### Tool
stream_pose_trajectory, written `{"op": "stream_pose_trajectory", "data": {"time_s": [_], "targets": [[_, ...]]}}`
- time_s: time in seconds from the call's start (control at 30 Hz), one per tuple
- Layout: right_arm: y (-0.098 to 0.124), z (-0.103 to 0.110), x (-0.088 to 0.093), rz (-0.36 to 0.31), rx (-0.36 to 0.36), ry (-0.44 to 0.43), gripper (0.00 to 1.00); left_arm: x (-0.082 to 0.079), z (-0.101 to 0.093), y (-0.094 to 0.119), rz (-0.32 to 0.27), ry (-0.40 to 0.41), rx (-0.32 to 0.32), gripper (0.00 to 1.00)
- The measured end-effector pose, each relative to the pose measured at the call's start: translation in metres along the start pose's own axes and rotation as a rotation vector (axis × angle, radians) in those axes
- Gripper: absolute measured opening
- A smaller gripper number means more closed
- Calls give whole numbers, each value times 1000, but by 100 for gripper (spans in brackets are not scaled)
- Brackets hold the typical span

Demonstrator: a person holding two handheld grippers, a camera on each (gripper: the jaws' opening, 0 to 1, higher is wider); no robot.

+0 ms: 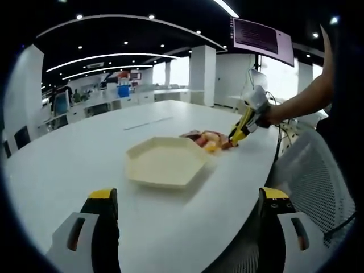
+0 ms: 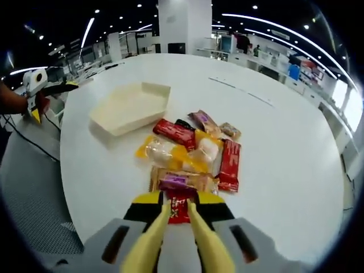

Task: Place the target food into the container with the food tongs after gripping and lifting it, then release it inside without dropping or visibly crushing the food.

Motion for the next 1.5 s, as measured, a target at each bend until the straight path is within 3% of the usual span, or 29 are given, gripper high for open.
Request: {"op": "stream_pose_trajectory", "data": {"time_s": [0.67,1.5], "targets": [[25,-2,-11,-5,-34,6,21,0,3,1,-9,-1,-12,99],[60,-14,-66,-85,-25,34,21,4,-4,-4,33,-43,22,99]]}}
Point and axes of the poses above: the point that each gripper's makers call its tool centre point, and the gripper's own axes: y roughly backward along the fingers, z roughly to its left, x roughly out of its underside, the point moved 8 cm from there along y, roughly backward along the fingers, and after that the axes turned 15 degrees about z, right-handed, at the moved point
